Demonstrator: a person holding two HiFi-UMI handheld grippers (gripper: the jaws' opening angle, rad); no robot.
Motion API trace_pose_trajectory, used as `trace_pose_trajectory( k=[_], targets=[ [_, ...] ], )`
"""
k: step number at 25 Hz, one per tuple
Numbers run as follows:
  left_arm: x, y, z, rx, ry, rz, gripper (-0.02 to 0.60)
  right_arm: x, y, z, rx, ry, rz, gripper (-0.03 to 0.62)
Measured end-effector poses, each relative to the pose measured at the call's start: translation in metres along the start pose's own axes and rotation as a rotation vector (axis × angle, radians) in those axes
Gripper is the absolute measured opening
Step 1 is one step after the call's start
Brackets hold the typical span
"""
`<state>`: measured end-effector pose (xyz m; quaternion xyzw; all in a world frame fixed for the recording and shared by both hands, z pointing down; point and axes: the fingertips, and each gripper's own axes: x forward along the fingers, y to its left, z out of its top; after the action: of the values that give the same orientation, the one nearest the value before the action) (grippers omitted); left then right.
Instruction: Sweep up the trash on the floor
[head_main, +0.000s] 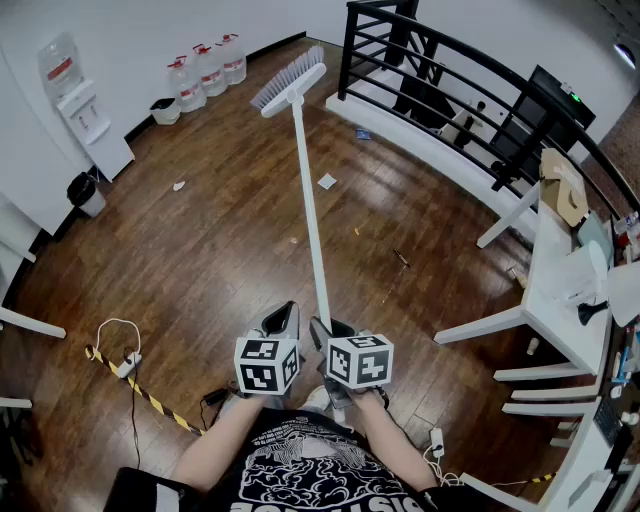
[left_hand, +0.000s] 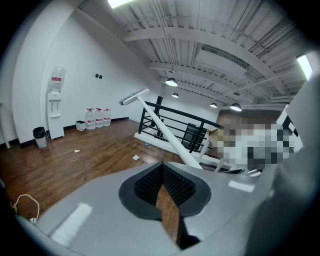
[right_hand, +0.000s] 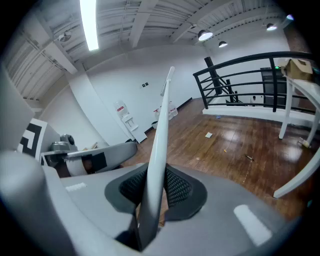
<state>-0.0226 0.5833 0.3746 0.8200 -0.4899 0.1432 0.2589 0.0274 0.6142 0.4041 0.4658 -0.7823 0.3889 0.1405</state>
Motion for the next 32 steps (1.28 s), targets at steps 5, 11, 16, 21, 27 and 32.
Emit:
trace_pose_trajectory(
  k=[5, 11, 16, 21, 27, 32],
  targets=[
    [0.002, 0.026, 0.004, -0.022, -0.008, 0.042, 0.005, 0.022, 0.008, 0.007, -0.003, 0.02, 0.025, 0.072],
    [0.006, 0.08, 0.011, -0.087, -0.028, 0.096, 0.005, 0.075, 0.032, 0.018, -0.027, 0.092, 0.077, 0.072],
    [0.01, 0.149, 0.026, -0.142, -0.049, 0.134, 0.005, 0.13, 0.065, 0.034, -0.031, 0.132, 0.103, 0.072],
    [0.017, 0.225, 0.06, -0.178, -0.073, 0.145, 0.005, 0.195, 0.1, 0.059, -0.044, 0.158, 0.103, 0.072],
    [0.017, 0.307, 0.084, -0.22, -0.072, 0.157, 0.005, 0.264, 0.144, 0.088, -0.06, 0.197, 0.095, 0.072],
    [0.007, 0.369, 0.097, -0.234, -0.074, 0.189, 0.005, 0.313, 0.179, 0.104, -0.054, 0.216, 0.11, 0.072]
  ],
)
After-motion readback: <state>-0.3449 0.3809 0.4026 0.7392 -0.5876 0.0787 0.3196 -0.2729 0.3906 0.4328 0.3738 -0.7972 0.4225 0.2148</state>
